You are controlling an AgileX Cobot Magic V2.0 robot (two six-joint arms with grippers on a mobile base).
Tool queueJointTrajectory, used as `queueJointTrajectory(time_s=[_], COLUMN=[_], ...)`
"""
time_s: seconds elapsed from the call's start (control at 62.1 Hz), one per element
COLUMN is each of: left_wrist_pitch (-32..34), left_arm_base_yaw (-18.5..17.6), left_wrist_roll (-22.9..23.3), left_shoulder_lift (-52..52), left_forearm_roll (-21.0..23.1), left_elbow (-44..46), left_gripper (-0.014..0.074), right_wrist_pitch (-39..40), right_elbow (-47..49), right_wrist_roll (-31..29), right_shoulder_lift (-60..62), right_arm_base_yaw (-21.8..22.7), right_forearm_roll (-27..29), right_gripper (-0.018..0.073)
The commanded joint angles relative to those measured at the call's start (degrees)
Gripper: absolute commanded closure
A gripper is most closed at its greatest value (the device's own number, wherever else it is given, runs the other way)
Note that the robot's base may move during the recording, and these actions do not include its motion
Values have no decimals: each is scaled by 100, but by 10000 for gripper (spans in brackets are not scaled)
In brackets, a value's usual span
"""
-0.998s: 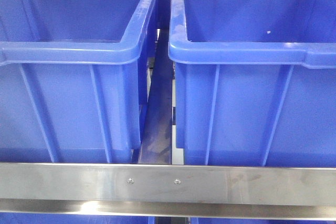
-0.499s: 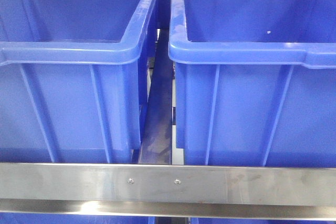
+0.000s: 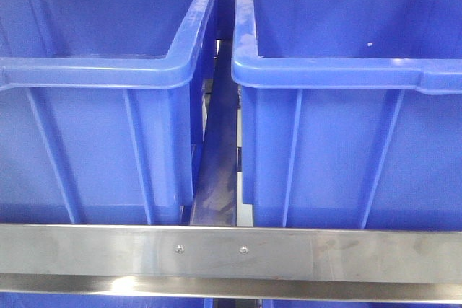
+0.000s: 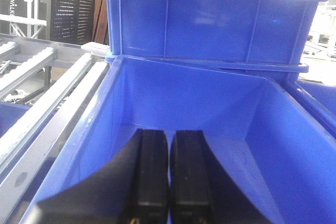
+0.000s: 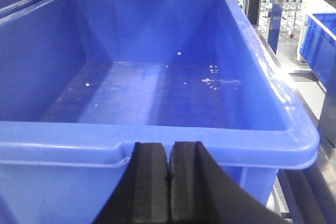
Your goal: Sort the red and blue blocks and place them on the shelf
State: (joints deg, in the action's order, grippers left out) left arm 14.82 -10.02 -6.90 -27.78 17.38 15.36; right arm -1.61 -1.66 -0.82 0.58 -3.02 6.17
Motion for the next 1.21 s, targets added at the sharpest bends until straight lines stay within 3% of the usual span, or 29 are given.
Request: queueJointTrajectory(time_s=[0.0,0.644,0.869,0.982,1.191], left_wrist_pitch=[480,480,852,1477,1087], left_arm_base_yaw=[19,19,70,186,431], left_wrist_roll=[-1,-1,-1,-1,-1], left_shoulder_lift=[-19,-19,8,350,1526], left_forearm_roll=[15,15,113,-28,-318], left_elbow=[179,179,-285,-786,-1480], left_gripper=[472,472,472,472,472], right_wrist_pitch=[447,447,447,447,447], right_elbow=[129,129,129,129,129], right_wrist_roll=[-26,-26,-26,-26,-26], right_shoulder_lift=[128,128,128,123,123], right_arm_base_yaw=[10,10,10,10,10], right_forearm_roll=[-56,-56,-56,-56,-56], right_gripper=[497,497,497,497,497])
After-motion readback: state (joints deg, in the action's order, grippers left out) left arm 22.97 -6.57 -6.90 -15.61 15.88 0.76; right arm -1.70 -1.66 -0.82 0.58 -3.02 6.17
